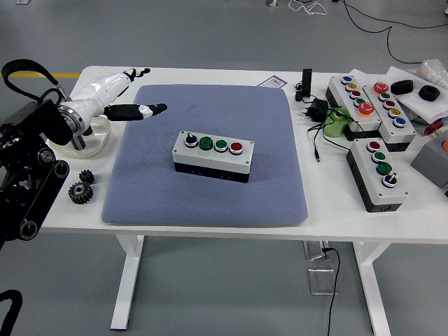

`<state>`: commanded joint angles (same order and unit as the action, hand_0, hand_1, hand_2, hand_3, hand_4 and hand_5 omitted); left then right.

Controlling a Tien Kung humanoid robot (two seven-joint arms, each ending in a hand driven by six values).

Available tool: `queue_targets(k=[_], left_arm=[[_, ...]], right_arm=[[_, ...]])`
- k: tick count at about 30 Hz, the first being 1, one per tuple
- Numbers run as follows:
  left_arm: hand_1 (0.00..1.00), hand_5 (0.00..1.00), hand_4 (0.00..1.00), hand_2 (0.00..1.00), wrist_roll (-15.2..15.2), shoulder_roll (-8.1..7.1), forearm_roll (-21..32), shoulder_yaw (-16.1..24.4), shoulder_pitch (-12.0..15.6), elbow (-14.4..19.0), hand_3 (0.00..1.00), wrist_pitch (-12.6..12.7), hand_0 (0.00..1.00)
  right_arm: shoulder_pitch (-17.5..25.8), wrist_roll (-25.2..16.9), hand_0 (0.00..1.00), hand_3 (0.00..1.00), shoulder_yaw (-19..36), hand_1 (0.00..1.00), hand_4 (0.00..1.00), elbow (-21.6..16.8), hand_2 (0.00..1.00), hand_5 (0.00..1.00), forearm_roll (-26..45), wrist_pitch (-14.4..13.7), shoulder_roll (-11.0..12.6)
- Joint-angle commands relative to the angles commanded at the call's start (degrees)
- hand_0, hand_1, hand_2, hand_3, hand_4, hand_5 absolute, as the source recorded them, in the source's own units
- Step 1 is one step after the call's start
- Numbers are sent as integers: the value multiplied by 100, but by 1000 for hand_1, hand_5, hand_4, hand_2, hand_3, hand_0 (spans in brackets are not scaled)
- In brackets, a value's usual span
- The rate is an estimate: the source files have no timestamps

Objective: Pick up the button,place it on the desk,press the button,press the button

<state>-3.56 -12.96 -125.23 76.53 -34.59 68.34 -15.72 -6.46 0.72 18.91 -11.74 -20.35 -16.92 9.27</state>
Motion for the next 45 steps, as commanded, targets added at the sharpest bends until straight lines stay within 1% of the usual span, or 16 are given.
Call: queue_targets(k=[2, 3, 6, 9, 13, 15, 19, 23, 30, 32, 35, 38, 39, 43, 44, 45], left_arm=[[895, 806, 831, 954, -20, 1, -18, 76, 103, -62, 998, 21, 858], [941, 803, 827, 991, -29, -3, -40, 128, 165, -81, 998, 36, 919], [941, 803, 827, 991, -12, -36, -76, 218, 303, -90, 998, 80, 919], [951, 804, 825, 998, 45, -94, -86, 268, 484, -63, 998, 191, 930], [951, 804, 825, 998, 200, -130, 6, 329, 695, -46, 998, 334, 930], [943, 801, 824, 992, 286, -121, 80, 370, 814, -26, 997, 467, 922], [943, 801, 824, 992, 432, -85, 236, 436, 988, 23, 997, 643, 922], [927, 798, 821, 980, 547, -46, 263, 453, 1106, 73, 989, 740, 905], [930, 794, 820, 979, 695, 15, 349, 466, 1188, 95, 988, 940, 905], [930, 794, 820, 979, 724, 40, 503, 460, 1198, 80, 988, 1056, 905], [925, 794, 820, 976, 750, 74, 718, 474, 1207, 57, 985, 1131, 902], [925, 794, 820, 976, 753, 117, 1129, 468, 1219, 25, 985, 1202, 902], [912, 790, 816, 966, 739, 129, 1339, 460, 1228, 6, 974, 1212, 891], [912, 790, 816, 966, 657, 188, 2350, 429, 1293, -60, 974, 1272, 891], [912, 790, 816, 966, 644, 189, 2537, 410, 1301, -67, 974, 1291, 891], [888, 795, 813, 921, 636, 186, 2760, 376, 1311, -76, 936, 1323, 876]], right_arm=[[7, 1, 634, 634, 0, 536, 227, 0, 555, 244, 1, 0, -2], [11, 1, 634, 634, 0, 536, 227, 0, 555, 245, 4, -1, -4], [17, 3, 634, 634, 4, 536, 227, 0, 555, 245, 9, -4, -8], [27, 3, 634, 634, 3, 536, 227, 0, 556, 245, 15, -6, -9], [38, 5, 634, 634, -1, 536, 227, 0, 556, 245, 26, -9, -13], [48, 6, 634, 634, -18, 536, 226, 2, 555, 245, 44, -10, -14], [64, 7, 634, 634, -46, 536, 226, 8, 555, 245, 76, -11, -19], [79, 7, 634, 635, -74, 536, 226, 9, 556, 245, 109, -11, -25], [92, 8, 634, 635, -71, 536, 226, 8, 561, 244, 101, -9, -26], [92, 7, 634, 635, -60, 536, 226, 9, 561, 244, 90, -7, -26], [88, 5, 634, 635, -37, 537, 226, 8, 561, 244, 73, -3, -27], [71, 5, 634, 635, -19, 537, 226, 10, 561, 244, 60, -1, -30], [66, 5, 634, 635, -17, 537, 225, 11, 561, 245, 58, 0, -30], [52, 6, 634, 635, -6, 537, 225, 13, 561, 245, 45, 3, -28], [50, 6, 634, 635, -5, 537, 225, 12, 561, 245, 43, 4, -28], [49, 6, 634, 635, -3, 537, 226, 12, 559, 245, 42, 5, -27]])
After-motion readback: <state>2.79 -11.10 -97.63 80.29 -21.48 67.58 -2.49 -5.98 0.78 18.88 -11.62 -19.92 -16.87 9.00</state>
